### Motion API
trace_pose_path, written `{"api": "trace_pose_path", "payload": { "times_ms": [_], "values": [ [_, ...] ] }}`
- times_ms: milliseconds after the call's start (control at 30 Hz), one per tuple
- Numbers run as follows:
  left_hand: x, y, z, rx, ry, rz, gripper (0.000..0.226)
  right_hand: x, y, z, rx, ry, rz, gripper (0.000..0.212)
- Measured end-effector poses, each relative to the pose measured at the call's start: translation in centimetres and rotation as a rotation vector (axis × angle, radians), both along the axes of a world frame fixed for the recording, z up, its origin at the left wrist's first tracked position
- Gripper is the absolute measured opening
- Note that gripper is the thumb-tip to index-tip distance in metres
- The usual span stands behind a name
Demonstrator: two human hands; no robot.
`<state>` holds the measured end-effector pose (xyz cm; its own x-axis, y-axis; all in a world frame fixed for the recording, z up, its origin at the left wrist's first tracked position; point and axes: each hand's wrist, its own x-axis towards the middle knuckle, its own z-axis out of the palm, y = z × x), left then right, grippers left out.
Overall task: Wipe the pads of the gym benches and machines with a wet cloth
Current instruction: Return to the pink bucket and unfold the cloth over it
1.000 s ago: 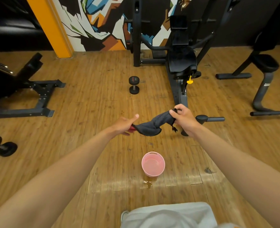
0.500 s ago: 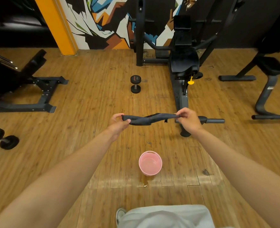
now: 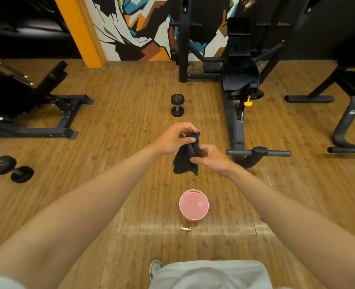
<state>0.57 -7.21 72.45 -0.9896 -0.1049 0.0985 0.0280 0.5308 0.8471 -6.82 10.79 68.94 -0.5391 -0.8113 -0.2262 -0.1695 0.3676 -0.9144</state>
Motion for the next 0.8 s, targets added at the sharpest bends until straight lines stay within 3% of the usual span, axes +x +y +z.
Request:
{"api": "trace_pose_path", "payload": {
  "times_ms": [167,267,400,633,800],
  "values": [
    [1.6,-1.7,-1.2,-0.019,-0.084,0.031,0.017,-0.3,-1.0,0.6,0.052,0.159,0.111,0.017],
    [2.1,-1.8,-1.8,0.051,-0.082,0.071,0.023,-0.2,-1.2,1.1,0.042,0.123,0.165,0.019],
    [2.6,-2.2,-2.0,0.171,-0.103,0.151,0.034,-0.1,-0.3,1.4,0.046,-0.024,0.075,0.023],
    [4.2,-3.7,-2.1,0.094,-0.177,0.083,0.037,0.0,0.3,1.8,0.01,0.105,-0.076,0.03],
    [5.3,-4.4,-3.5,0.093,-0.355,0.131,0.035,0.6,-0.4,2.8,0.114,0.076,0.033,0.016]
  ]
}}
